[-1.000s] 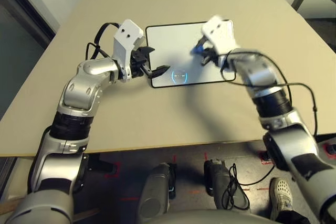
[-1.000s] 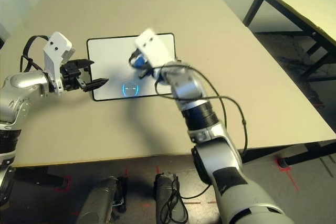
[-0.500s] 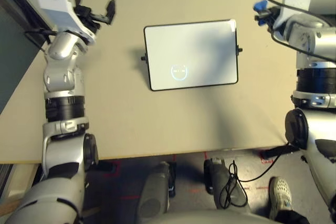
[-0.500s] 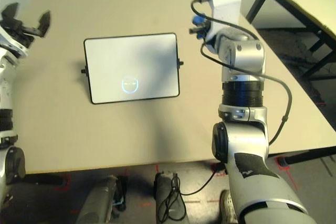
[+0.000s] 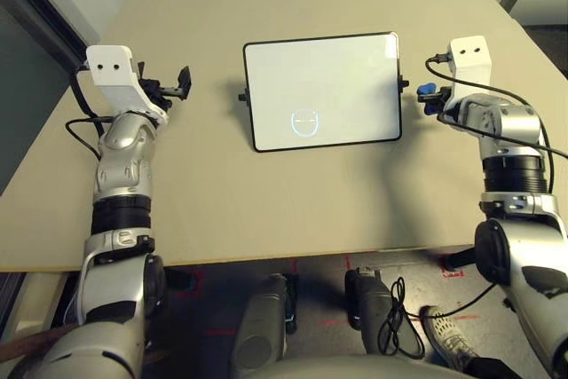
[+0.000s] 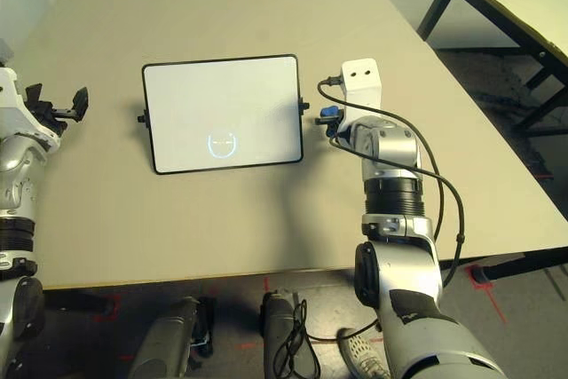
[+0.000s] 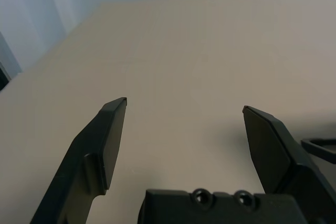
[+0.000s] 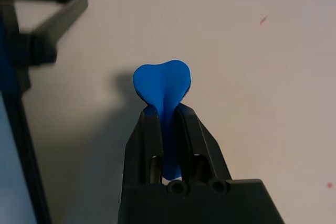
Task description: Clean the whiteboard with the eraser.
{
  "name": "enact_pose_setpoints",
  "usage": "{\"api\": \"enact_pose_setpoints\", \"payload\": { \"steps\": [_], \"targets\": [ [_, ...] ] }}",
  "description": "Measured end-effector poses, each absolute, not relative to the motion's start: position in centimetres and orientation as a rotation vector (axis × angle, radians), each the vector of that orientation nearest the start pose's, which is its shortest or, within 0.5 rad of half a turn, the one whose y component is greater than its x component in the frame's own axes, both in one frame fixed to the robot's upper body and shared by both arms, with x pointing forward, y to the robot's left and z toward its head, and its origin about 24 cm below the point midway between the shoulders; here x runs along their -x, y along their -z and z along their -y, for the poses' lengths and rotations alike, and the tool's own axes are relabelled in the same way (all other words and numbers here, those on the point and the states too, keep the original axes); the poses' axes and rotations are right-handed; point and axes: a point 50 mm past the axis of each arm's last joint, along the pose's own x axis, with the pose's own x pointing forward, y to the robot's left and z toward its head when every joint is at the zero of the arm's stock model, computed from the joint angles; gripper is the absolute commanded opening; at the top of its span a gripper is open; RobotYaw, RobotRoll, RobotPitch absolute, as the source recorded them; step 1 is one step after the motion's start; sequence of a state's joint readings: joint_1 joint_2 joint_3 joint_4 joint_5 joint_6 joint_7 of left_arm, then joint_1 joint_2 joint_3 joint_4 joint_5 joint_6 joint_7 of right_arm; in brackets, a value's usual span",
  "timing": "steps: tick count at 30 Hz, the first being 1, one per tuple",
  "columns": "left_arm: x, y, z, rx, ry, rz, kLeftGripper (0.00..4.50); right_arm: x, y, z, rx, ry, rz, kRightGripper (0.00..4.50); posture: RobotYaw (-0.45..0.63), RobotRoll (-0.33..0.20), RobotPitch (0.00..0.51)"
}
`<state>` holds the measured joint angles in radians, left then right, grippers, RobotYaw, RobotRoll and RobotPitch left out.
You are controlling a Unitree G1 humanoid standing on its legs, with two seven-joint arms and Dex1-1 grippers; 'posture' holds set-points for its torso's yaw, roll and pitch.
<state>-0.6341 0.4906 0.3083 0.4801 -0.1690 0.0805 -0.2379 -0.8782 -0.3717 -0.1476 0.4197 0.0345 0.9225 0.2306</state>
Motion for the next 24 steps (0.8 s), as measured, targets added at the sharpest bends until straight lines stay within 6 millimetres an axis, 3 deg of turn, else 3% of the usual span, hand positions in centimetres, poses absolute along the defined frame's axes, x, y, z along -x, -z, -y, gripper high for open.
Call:
{"api": "enact_pose_setpoints", "payload": {
  "steps": [5,12,15,21,24],
  "targets": [
    [-35.1,-16.4,-27.7,-0.100,-0.051,0.149,4.50,-38.0,-15.6,21.4,0.103,-0.027,-0.452,2.00,0.04,0.000,0.173],
    [-35.3,-16.9,-27.2,-0.097,-0.031,0.157,4.50,-38.3,-16.6,22.3,0.103,0.012,-0.349,4.32,0.03,0.000,0.183],
    [-35.4,-17.3,-27.1,-0.099,-0.023,0.167,4.50,-38.4,-17.8,23.2,0.101,0.051,-0.265,4.46,0.02,0.000,0.189],
    [-35.5,-18.4,-27.0,-0.116,-0.048,0.235,4.50,-38.4,-22.4,26.2,0.119,0.147,0.116,4.46,0.01,0.000,0.196],
    [-35.5,-18.9,-27.3,-0.138,-0.104,0.282,4.50,-38.2,-22.4,28.1,0.144,0.183,0.228,4.46,0.01,0.000,0.196]
  ]
}}
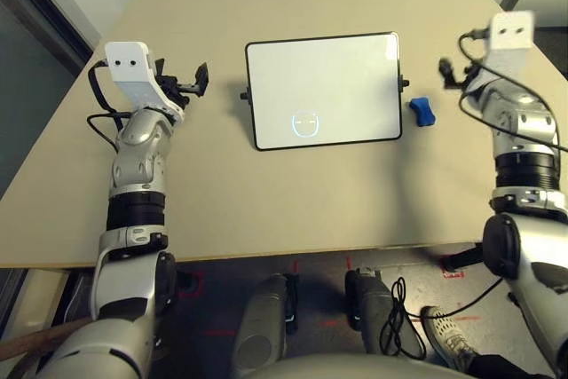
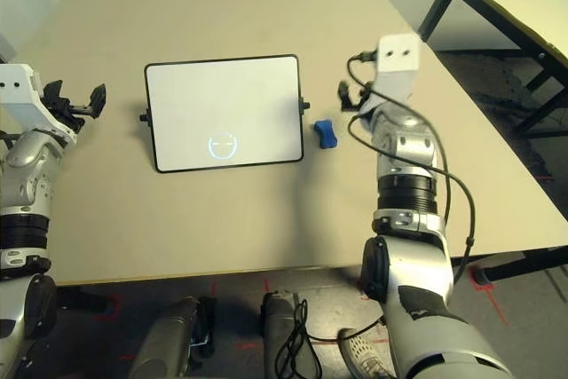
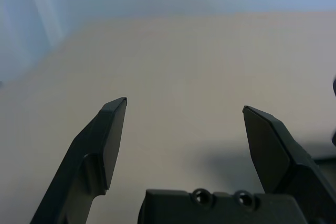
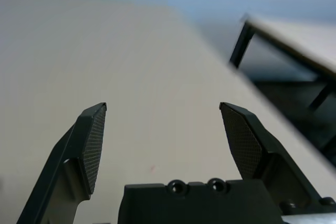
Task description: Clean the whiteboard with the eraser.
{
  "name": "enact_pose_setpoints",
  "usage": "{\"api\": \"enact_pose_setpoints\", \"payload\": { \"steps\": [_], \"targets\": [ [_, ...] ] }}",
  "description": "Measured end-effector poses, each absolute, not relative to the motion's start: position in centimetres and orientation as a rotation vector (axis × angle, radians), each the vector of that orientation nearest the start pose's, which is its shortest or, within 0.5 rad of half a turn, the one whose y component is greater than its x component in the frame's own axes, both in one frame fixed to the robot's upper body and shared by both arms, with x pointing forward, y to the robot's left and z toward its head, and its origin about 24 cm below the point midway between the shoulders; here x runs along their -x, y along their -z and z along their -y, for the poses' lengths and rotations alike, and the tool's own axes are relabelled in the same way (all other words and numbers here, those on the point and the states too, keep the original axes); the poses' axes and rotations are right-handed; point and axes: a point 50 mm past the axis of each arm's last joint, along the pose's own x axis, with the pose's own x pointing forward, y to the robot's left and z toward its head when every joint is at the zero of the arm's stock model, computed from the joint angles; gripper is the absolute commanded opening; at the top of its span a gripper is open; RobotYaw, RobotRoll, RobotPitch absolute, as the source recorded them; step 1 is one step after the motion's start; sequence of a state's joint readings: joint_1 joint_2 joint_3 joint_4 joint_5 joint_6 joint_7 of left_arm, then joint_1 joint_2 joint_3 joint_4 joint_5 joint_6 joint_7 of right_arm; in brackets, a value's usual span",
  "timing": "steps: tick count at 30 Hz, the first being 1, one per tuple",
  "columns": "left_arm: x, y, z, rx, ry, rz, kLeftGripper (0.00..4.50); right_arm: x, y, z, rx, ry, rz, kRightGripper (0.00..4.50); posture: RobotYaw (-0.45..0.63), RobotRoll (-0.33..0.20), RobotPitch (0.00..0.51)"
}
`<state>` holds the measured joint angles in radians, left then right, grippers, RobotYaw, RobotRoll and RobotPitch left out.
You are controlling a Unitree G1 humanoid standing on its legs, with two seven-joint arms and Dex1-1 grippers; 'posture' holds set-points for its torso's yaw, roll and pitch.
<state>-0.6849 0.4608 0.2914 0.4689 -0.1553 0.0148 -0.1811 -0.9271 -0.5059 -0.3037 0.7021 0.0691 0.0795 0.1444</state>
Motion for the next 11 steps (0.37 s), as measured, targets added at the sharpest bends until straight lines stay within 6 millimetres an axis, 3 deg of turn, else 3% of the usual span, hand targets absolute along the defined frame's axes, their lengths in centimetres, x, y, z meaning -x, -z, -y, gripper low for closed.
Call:
{"api": "enact_pose_setpoints", "payload": {
  "steps": [5,11],
  "targets": [
    [-35.5,-18.2,-28.4,-0.173,-0.214,0.303,4.50,-37.4,-18.5,30.8,0.159,0.230,0.218,4.46,0.02,0.000,0.181],
    [-34.5,-16.2,-31.5,-0.176,-0.329,0.237,4.50,-35.9,-14.8,32.9,0.141,0.325,0.164,4.46,0.02,0.000,0.155]
  ]
}}
